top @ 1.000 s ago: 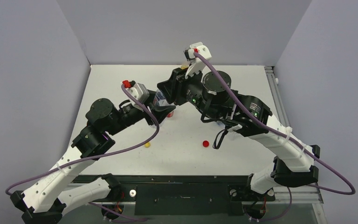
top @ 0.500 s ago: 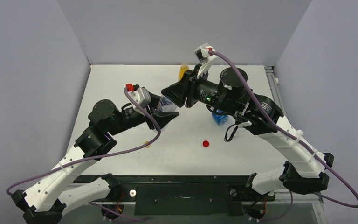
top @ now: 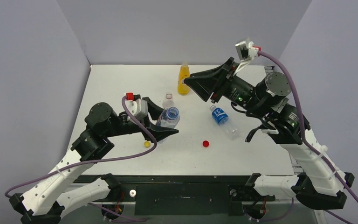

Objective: Unscrew the bottle caps

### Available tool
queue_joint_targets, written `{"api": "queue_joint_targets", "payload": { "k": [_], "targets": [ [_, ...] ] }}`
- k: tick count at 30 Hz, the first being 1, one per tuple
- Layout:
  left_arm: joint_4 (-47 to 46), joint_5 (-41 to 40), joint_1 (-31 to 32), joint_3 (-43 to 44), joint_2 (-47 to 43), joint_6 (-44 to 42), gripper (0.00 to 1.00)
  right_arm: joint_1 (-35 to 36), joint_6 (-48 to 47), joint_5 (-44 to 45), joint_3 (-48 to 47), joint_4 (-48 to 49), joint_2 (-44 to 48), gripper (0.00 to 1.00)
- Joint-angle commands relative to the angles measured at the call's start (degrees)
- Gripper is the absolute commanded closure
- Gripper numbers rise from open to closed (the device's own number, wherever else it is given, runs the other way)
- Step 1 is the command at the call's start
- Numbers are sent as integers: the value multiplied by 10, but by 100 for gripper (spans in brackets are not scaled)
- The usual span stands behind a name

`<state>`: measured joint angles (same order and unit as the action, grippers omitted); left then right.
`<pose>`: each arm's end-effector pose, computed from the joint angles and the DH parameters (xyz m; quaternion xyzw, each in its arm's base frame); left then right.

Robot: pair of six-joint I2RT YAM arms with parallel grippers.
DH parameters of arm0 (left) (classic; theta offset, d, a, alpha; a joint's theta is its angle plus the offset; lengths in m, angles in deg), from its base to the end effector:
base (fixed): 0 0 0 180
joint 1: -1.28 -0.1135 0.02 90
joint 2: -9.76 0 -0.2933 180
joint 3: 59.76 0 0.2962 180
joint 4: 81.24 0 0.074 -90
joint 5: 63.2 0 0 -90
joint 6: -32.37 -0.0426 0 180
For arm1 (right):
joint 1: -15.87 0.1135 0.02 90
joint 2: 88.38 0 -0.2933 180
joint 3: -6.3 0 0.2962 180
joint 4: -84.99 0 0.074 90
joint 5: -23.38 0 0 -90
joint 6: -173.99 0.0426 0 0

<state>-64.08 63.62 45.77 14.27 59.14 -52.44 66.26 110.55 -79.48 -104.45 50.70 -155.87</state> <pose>0.1287 -0.1622 0.4738 0.4340 0.5094 -0.4886 0.5598 0.1441 0.1890 0.6055 -0.2166 0.6141 0.5270 0.5462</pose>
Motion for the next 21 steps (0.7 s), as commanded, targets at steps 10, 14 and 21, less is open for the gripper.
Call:
{"api": "queue_joint_targets", "payload": {
  "k": [10,14,21],
  "targets": [
    [-3,-70,-6,2,-43,-6,100,-10,-29,159,214,-15,-5,98],
    [-3,-112,-13,-13,-59,-6,100,4,-2,187,340,57,-22,94],
    [-2,-144,-32,-13,-68,18,100,48,13,250,417,150,-147,90]
  ]
}}
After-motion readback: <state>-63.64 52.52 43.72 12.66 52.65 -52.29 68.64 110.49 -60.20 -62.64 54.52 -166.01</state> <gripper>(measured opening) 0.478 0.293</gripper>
